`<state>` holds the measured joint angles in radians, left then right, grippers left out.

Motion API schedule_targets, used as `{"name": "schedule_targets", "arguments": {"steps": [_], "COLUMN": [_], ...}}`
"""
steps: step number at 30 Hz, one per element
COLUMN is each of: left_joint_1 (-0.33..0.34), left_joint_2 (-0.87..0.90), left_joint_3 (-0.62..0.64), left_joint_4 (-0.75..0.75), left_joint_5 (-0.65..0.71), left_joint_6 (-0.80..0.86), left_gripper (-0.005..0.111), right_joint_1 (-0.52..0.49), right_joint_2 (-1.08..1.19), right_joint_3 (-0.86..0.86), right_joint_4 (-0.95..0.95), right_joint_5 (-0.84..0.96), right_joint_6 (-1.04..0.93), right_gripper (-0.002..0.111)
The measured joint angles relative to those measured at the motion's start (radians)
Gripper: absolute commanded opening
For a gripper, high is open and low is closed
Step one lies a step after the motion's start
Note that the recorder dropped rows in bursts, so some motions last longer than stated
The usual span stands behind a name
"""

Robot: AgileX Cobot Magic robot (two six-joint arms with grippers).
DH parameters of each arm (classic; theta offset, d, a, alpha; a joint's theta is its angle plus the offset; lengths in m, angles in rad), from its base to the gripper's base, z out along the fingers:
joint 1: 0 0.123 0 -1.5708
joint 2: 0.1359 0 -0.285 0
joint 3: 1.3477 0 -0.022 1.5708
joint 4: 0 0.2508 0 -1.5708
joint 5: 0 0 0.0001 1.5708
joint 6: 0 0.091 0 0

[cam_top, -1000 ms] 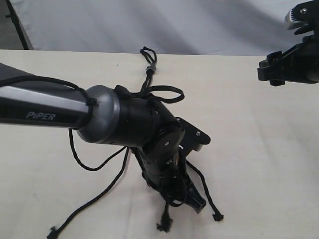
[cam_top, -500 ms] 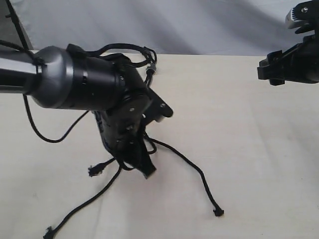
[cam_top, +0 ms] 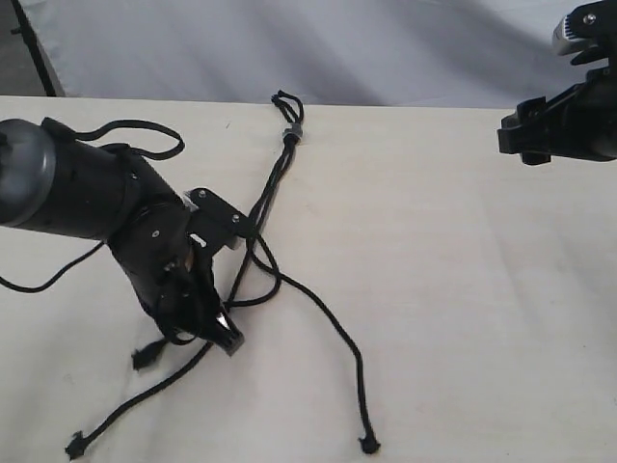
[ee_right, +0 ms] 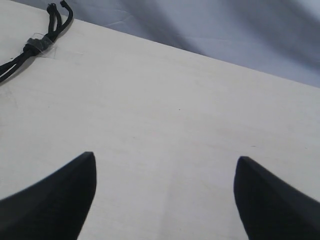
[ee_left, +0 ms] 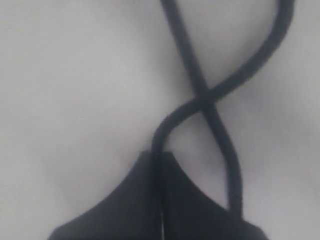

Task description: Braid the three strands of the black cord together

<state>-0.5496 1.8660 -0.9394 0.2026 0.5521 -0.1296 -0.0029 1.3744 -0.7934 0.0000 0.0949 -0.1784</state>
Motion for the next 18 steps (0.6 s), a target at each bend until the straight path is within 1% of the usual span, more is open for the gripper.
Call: {"name": "schedule_targets", "arguments": {"steps": [2,4,7,10,12,14,18], "left_joint_1": [-0.047,-0.114,-0.2,-0.244,-0.246,-0.229,-0.164], "left_joint_2": [-0.005,-0.009,-0.017,-0.033,-0.049,-0.081,-0.153], "left_joint_3": [0.005,0.005,0.008,0.02,0.026,0.03,0.03], "left_joint_4": [-0.111,-0.188,-0.241,-0.261,-0.266,-0.259,-0.237], "left_joint_5": [-0.009,-0.018,-0.033,-0.038,-0.042,-0.04,-0.04], "left_joint_6": [0.086,0.15,0.192,0.202,0.206,0.202,0.187], "left_gripper": [0.001,0.001,0.001,0.001,0.001,0.001,0.001], "right_joint_1": [0.0,0.0,0.0,0.0,0.0,0.0,0.0], "right_joint_2": [0.0,0.0,0.0,0.0,0.0,0.0,0.0], "right_joint_3": [0.0,0.0,0.0,0.0,0.0,0.0,0.0], "right_joint_4": [0.0,0.0,0.0,0.0,0.0,0.0,0.0], "right_joint_5": [0.0,0.0,0.0,0.0,0.0,0.0,0.0], "right_joint_6": [0.0,0.0,0.0,0.0,0.0,0.0,0.002], "right_gripper": [0.072,0.072,0.072,0.072,0.072,0.072,0.072]}}
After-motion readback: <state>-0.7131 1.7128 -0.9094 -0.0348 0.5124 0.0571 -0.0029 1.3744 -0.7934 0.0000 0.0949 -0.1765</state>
